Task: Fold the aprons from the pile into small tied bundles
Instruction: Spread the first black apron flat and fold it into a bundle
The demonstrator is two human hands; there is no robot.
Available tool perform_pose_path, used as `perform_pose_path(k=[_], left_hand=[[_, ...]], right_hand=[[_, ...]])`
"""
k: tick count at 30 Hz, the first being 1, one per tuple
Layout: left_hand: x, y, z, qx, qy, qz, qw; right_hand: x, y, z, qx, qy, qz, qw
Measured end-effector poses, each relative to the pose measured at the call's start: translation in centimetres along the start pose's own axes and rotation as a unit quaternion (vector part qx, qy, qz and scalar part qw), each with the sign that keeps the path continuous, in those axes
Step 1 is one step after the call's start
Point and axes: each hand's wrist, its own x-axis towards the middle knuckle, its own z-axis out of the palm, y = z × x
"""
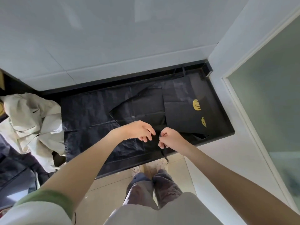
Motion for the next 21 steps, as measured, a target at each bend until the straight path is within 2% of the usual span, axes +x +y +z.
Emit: perform_pose_path(k=[1,3,5,6,7,10,11,13,15,17,19,20,21], left_hand=[[0.0,-0.2,0.2,0.033,0.018,0.008,0.999],[0.2,-0.8,0.4,0.186,0.091,0.016,0.978],[0.2,-1.1,0.5,0.364,0.156,-0.005,0.918],[0.2,-1.2,0.3,0.412,0.179,-0.023,0.893],[0.1,-1.2,0.2,0.422,0.201,-0.031,0.884],[-0.6,-0.7,-0.6,0.327,0.260,0.051,0.907],[-1.1,-0.3,-0.9,0.282,0.259,0.094,0.919],[-2.6,0.6,-1.1,0.179,0.229,0.152,0.945],[-3.8,1.2,-1.1,0.118,0.189,0.153,0.963],[-4.1,1.1,-1.3,0.122,0.147,0.123,0.974],[-4.0,0.5,-1.6,0.152,0.117,0.084,0.978],[-3.9,0.2,-1.8,0.171,0.105,0.064,0.978],[-3.7,0.0,-2.0,0.188,0.092,0.047,0.977]], right_hand=[[-0.4,-0.7,0.1,0.029,-0.024,-0.013,0.999],[-0.9,-1.9,0.4,0.066,-0.057,-0.041,0.995],[-1.1,-2.5,0.7,0.085,-0.061,-0.066,0.992],[-1.1,-2.6,0.8,0.080,-0.055,-0.075,0.992],[-1.0,-2.6,1.0,0.064,-0.044,-0.080,0.994],[-0.4,-2.2,1.8,0.008,0.024,-0.058,0.998],[-0.1,-2.1,2.1,0.041,0.047,-0.037,0.997],[0.0,-2.8,2.5,0.176,0.073,0.008,0.982],[-0.2,-3.8,2.4,0.277,0.055,0.032,0.959],[-0.7,-4.8,1.9,0.213,-0.037,0.058,0.975],[-1.3,-5.5,0.9,0.063,-0.122,0.090,0.986],[-1.5,-5.6,0.0,0.021,-0.137,0.090,0.986],[-1.4,-5.8,-1.0,0.026,-0.135,0.075,0.988]])
